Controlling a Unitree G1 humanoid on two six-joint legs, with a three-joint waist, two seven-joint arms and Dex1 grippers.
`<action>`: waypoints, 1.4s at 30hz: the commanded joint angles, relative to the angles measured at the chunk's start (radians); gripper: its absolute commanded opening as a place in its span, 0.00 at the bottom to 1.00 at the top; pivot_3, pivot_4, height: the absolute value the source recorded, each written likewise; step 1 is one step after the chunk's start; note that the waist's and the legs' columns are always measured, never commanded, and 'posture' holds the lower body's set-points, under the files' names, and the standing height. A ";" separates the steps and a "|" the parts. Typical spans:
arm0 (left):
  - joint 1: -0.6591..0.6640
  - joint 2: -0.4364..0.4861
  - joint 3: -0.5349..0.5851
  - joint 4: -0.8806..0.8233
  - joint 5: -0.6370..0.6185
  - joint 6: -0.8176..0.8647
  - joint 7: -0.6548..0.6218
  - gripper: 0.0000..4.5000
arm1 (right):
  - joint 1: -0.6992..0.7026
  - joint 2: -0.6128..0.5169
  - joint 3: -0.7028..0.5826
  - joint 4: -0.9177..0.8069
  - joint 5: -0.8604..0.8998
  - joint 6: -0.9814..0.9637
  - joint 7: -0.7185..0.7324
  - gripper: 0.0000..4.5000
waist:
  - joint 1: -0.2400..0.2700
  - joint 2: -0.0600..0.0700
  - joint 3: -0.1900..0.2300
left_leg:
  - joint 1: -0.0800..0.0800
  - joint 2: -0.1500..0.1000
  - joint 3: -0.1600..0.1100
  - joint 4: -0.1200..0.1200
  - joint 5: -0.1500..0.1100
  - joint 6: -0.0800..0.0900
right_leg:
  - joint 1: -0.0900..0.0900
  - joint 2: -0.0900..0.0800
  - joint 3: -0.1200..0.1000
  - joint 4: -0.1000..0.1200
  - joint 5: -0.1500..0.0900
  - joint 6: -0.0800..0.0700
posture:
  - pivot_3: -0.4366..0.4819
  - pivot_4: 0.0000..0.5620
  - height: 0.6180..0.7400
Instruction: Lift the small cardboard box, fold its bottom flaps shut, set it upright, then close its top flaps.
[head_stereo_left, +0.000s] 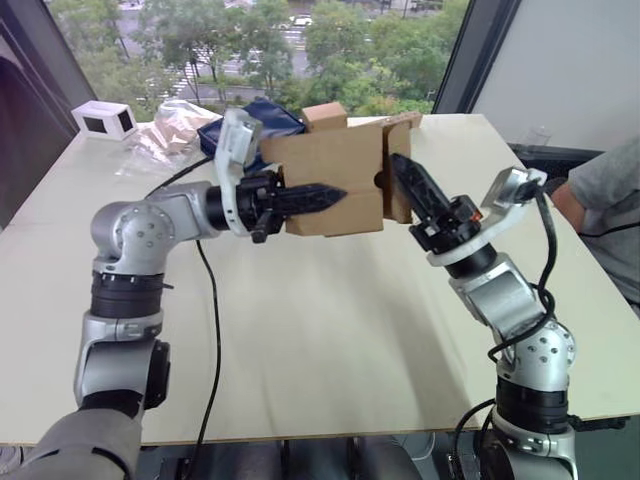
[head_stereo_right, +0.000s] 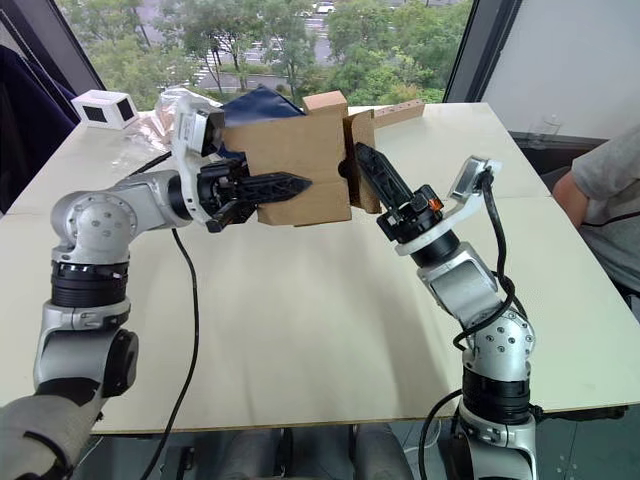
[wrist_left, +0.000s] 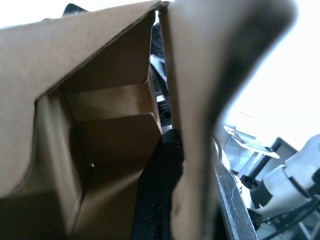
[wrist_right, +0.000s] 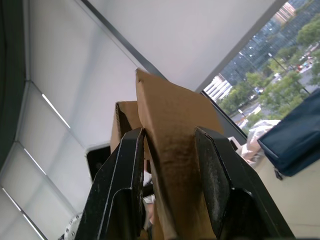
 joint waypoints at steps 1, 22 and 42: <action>-0.009 -0.019 -0.001 -0.021 0.004 -0.028 0.008 0.00 | -0.008 0.018 0.003 -0.031 0.001 -0.016 -0.005 0.35 | 0.000 0.000 0.000 | 0.000 0.000 0.000 0.000 0.000 0.000 | 0.000 0.000 0.000 0.000 0.000 0.000 | 0.48 0.27 1.00; -0.015 -0.062 0.007 0.003 0.025 -0.046 0.043 0.00 | 0.037 0.025 0.113 -0.130 -0.059 0.019 -0.028 0.35 | -0.001 0.000 0.000 | 0.000 0.000 0.000 0.000 0.000 0.000 | 0.000 0.000 0.000 0.000 0.000 0.000 | 0.48 0.27 1.00; -0.017 -0.011 0.015 0.028 0.032 -0.034 -0.019 0.00 | 0.083 -0.038 0.016 -0.156 -0.003 -0.016 -0.053 0.35 | -0.001 0.000 0.000 | 0.000 0.000 0.000 0.000 0.000 0.000 | 0.000 0.000 0.000 0.000 0.000 0.000 | 0.48 0.27 1.00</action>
